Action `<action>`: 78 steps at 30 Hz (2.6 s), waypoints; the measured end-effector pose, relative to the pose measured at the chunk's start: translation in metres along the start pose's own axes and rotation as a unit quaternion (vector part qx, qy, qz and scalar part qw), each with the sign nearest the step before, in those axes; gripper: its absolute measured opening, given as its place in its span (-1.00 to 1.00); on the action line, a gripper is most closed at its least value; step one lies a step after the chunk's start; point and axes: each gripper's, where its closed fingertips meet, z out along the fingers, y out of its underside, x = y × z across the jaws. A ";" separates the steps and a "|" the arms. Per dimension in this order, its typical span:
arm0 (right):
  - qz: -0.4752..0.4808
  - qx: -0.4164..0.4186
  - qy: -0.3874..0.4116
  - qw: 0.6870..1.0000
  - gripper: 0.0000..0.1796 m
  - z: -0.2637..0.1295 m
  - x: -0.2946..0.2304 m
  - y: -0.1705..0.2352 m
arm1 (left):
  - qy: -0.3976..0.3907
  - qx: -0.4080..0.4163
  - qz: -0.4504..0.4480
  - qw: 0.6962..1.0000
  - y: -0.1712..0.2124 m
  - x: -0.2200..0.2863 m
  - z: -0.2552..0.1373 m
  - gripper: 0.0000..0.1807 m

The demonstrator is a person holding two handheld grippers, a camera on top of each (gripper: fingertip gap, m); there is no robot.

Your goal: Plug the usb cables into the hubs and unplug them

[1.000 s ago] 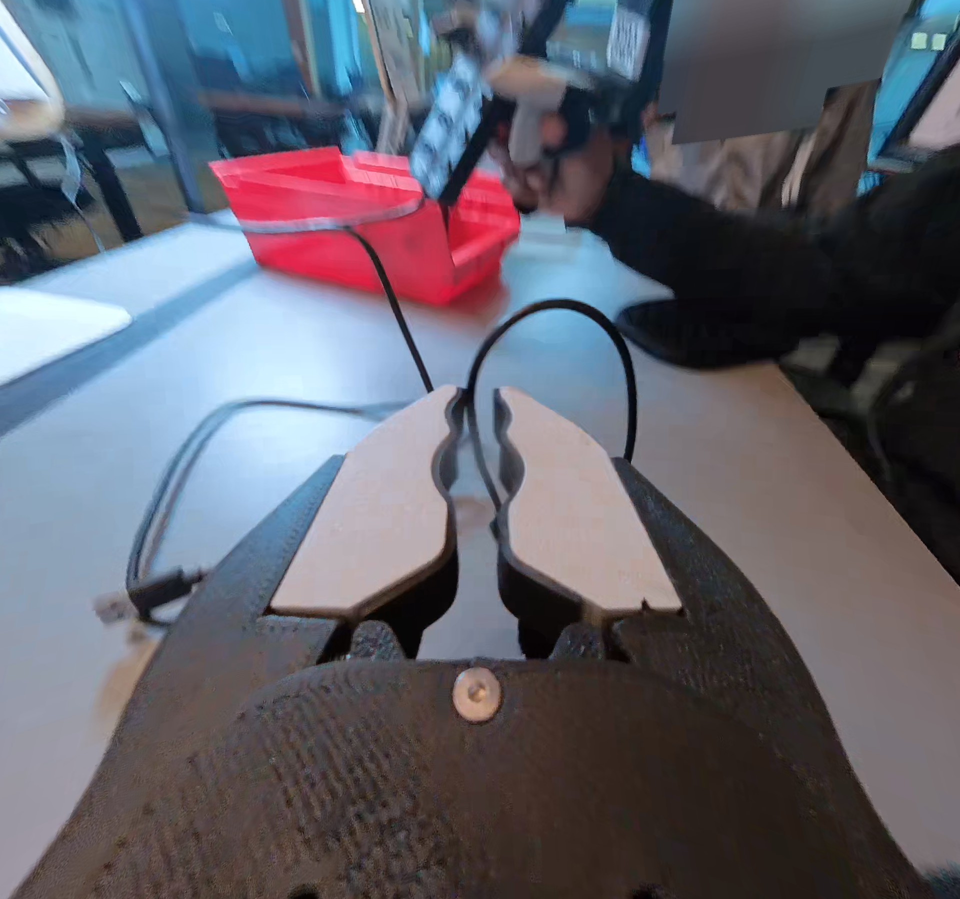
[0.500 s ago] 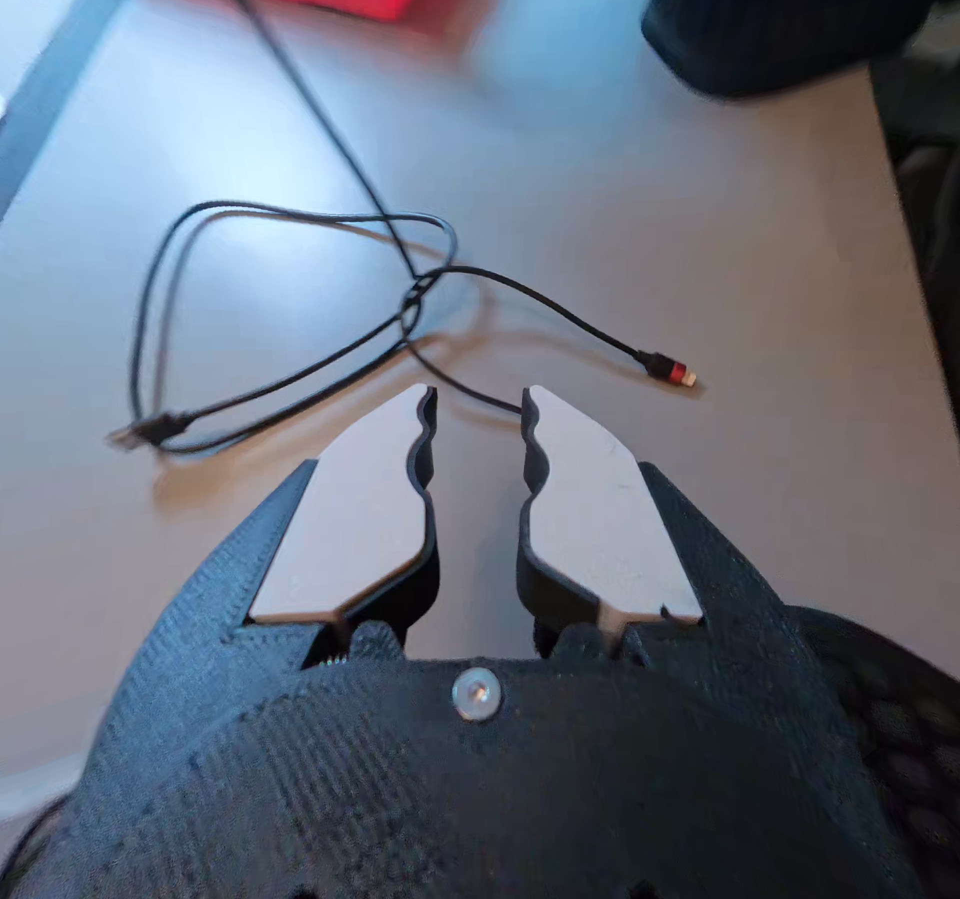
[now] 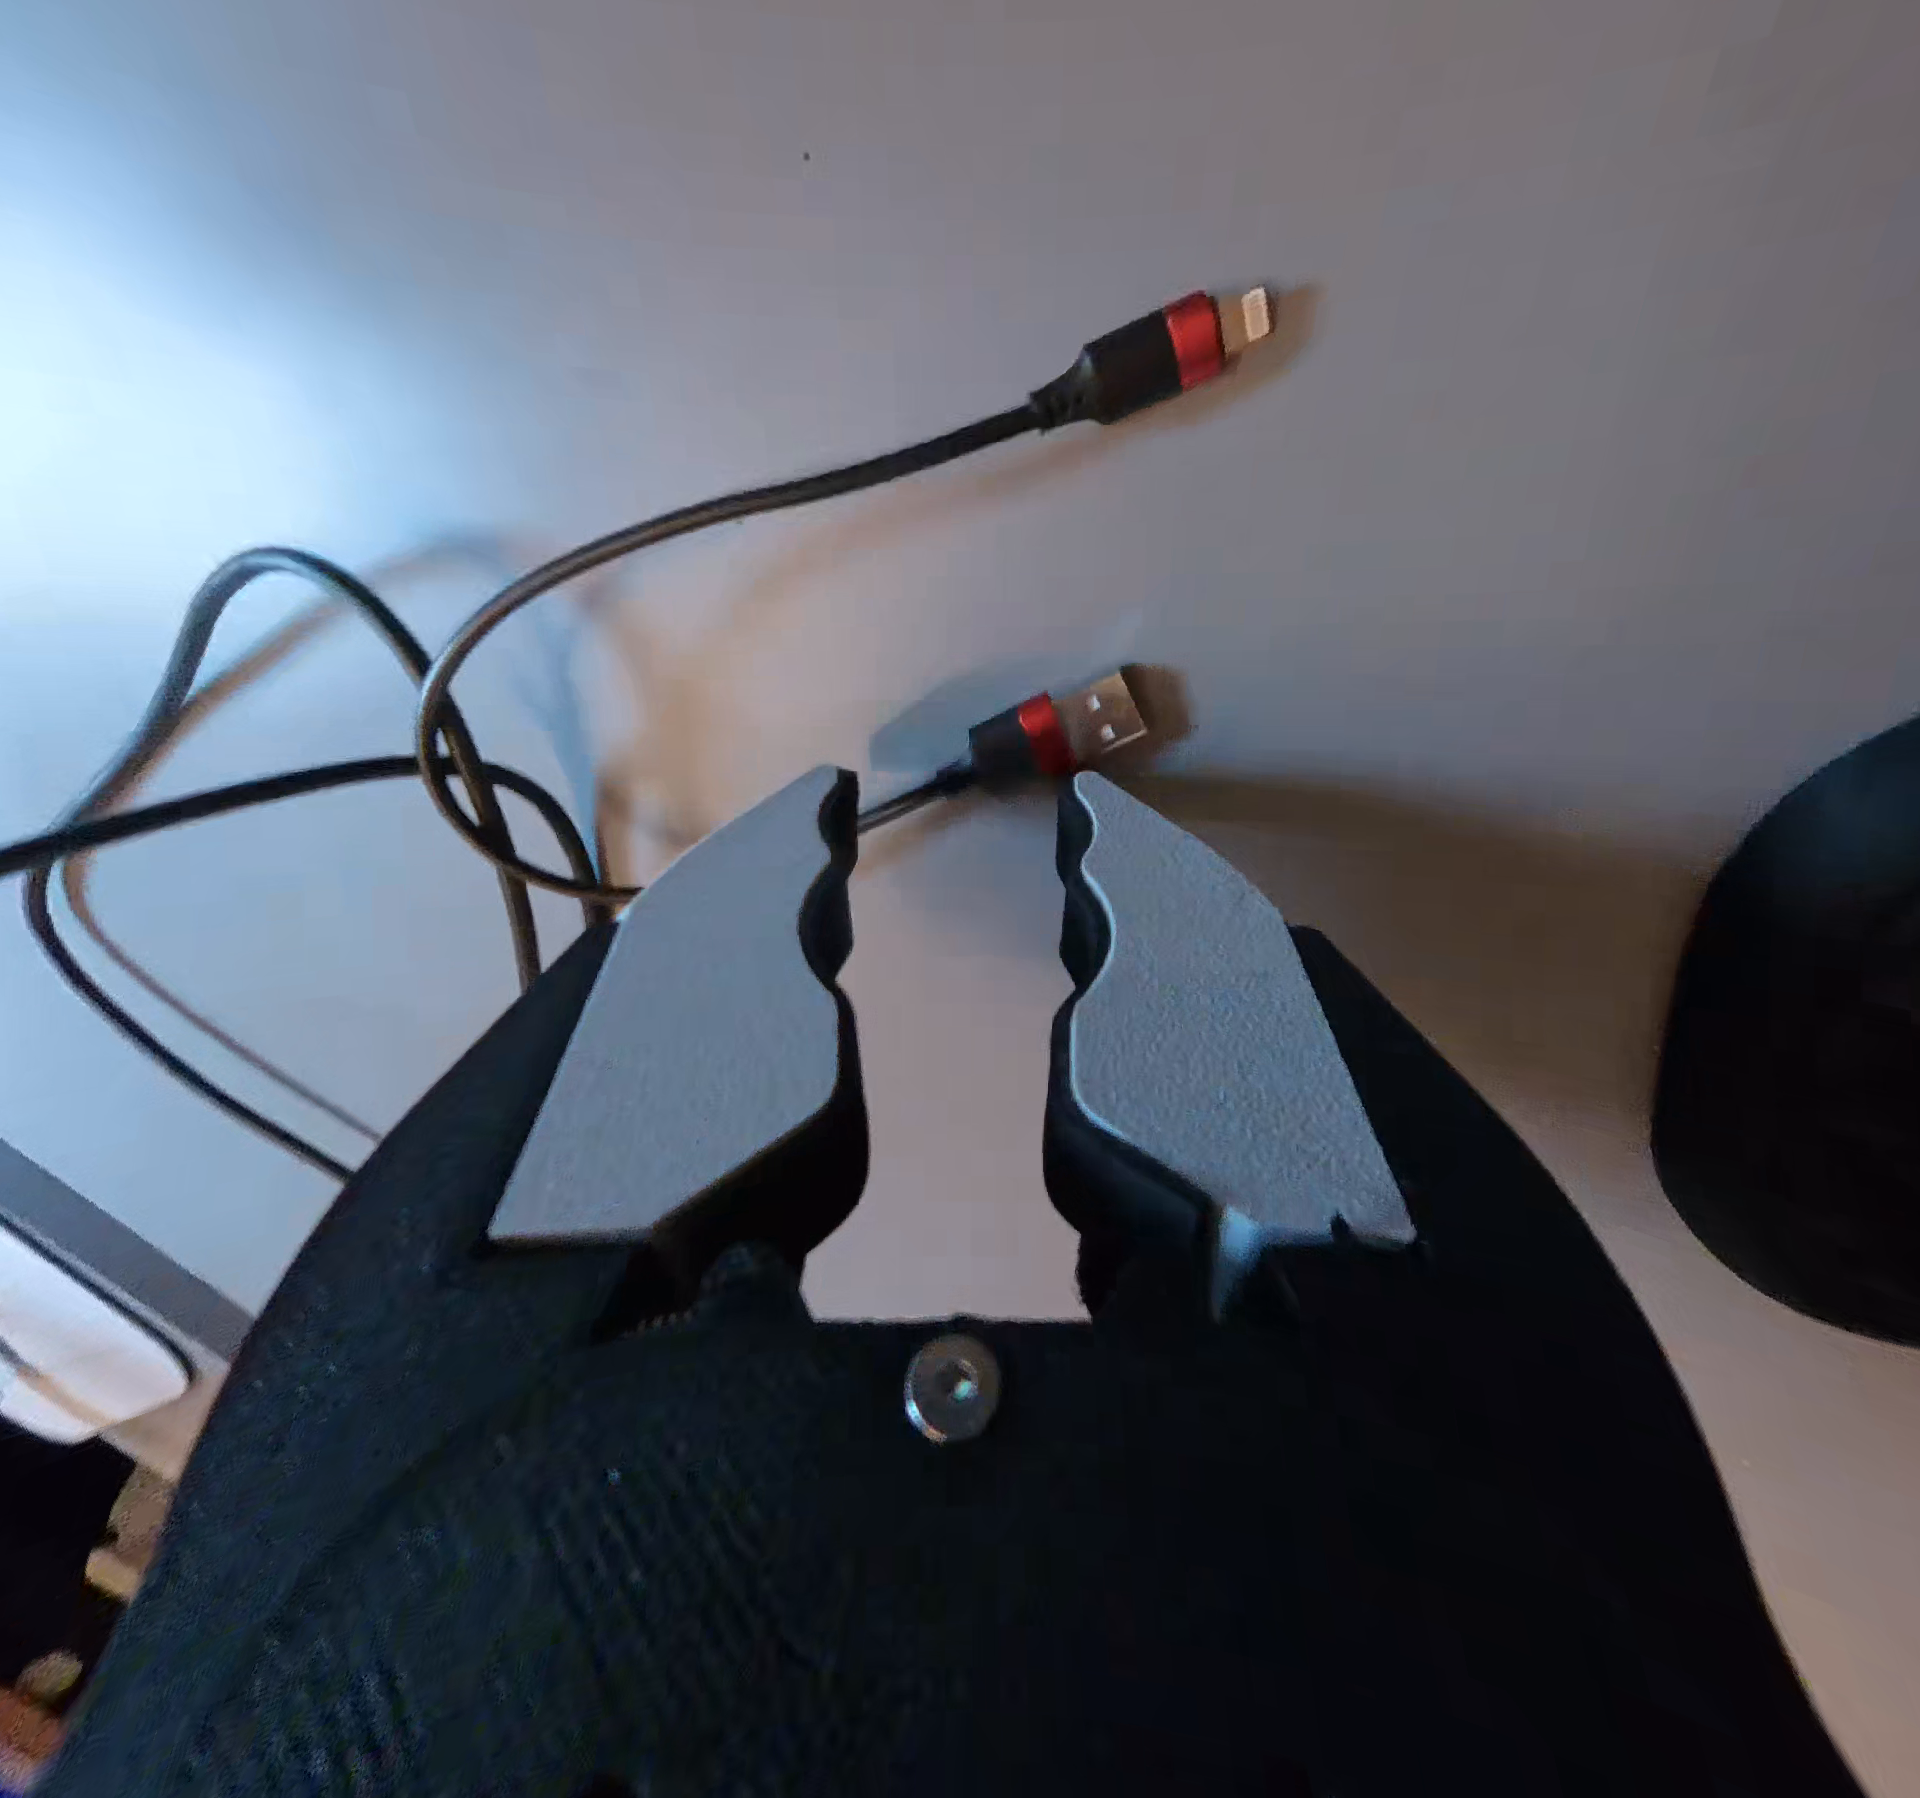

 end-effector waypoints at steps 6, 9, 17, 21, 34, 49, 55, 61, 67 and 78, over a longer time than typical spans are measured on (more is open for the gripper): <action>0.008 -0.008 -0.020 1.000 -0.29 0.002 -0.004 0.007 | 0.045 0.068 -0.136 0.987 -0.012 -0.003 0.006 -0.95; 0.010 -0.005 -0.037 0.999 -0.29 0.002 -0.010 0.005 | 0.058 0.123 -0.265 0.955 -0.017 -0.005 0.005 -0.94; 0.063 0.030 -0.149 0.986 -0.29 -0.004 -0.038 -0.006 | -0.010 0.204 -0.333 0.921 -0.034 -0.018 -0.016 -0.78; 0.107 0.041 -0.220 0.969 -0.29 -0.009 -0.054 -0.007 | -0.005 0.179 -0.318 0.931 -0.037 -0.016 -0.001 -0.71; 0.141 0.027 -0.285 0.948 -0.29 -0.013 -0.070 -0.001 | -0.002 0.171 -0.314 0.934 -0.039 -0.015 0.006 -0.93; 0.062 -0.079 -0.288 0.952 -0.29 0.002 -0.097 0.029 | -0.116 0.351 -0.431 0.823 -0.015 -0.062 -0.136 -0.93; 0.042 -0.111 -0.340 0.933 -0.29 0.005 -0.135 0.036 | -0.086 0.295 -0.390 0.868 -0.060 -0.094 -0.115 -0.93; 0.035 -0.135 -0.349 0.927 -0.29 0.008 -0.144 0.046 | -0.086 0.262 -0.361 0.891 -0.077 -0.113 -0.109 -0.93; 0.010 -0.160 -0.345 0.925 -0.29 0.011 -0.152 0.049 | -0.102 0.263 -0.355 0.892 -0.075 -0.114 -0.111 -0.93; 0.010 -0.172 -0.345 0.923 -0.29 0.013 -0.156 0.051 | -0.111 0.281 -0.338 0.891 -0.076 -0.108 -0.125 -0.93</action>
